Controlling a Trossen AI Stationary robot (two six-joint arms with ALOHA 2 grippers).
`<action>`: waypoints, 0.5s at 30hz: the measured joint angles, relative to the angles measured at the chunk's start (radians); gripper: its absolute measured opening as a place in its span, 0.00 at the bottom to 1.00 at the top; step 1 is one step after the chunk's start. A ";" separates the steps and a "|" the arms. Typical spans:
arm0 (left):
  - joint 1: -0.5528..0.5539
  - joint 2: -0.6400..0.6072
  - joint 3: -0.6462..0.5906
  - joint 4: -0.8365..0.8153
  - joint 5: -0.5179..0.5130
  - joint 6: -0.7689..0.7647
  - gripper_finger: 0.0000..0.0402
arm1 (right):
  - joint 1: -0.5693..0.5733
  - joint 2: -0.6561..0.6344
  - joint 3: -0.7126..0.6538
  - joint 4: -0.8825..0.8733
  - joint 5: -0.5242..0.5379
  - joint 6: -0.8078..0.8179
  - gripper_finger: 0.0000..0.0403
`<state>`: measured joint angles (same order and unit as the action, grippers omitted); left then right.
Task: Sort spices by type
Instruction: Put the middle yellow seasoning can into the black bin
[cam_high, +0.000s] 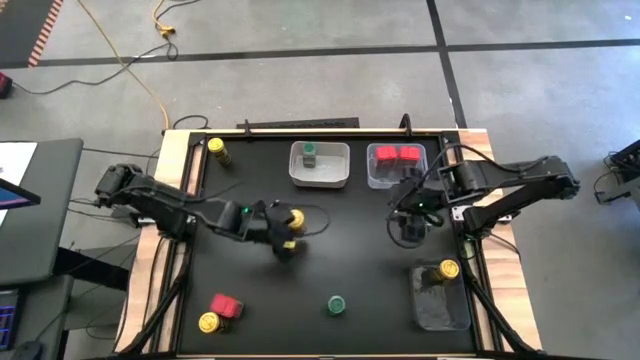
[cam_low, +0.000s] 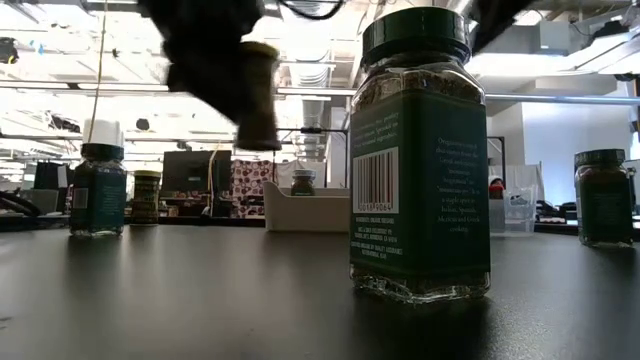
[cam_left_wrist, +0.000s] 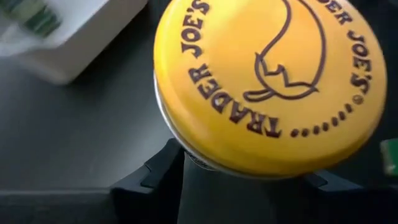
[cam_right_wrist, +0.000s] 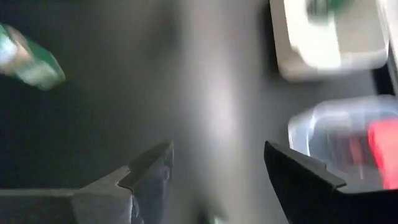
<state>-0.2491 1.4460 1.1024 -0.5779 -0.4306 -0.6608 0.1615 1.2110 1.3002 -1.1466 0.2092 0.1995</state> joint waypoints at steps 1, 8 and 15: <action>0.022 0.000 0.011 0.016 0.026 0.037 0.44 | 0.000 -0.002 0.001 -0.046 0.000 0.031 0.70; 0.136 -0.001 0.076 0.098 0.167 0.181 0.44 | 0.026 -0.017 -0.017 -0.028 0.000 0.157 0.70; 0.184 -0.001 0.125 0.107 0.192 0.252 0.44 | 0.083 -0.012 -0.074 0.220 -0.002 0.144 0.70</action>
<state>-0.0654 1.4452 1.2275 -0.4705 -0.2386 -0.4089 0.2448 1.1988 1.2267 -0.9269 0.2070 0.3430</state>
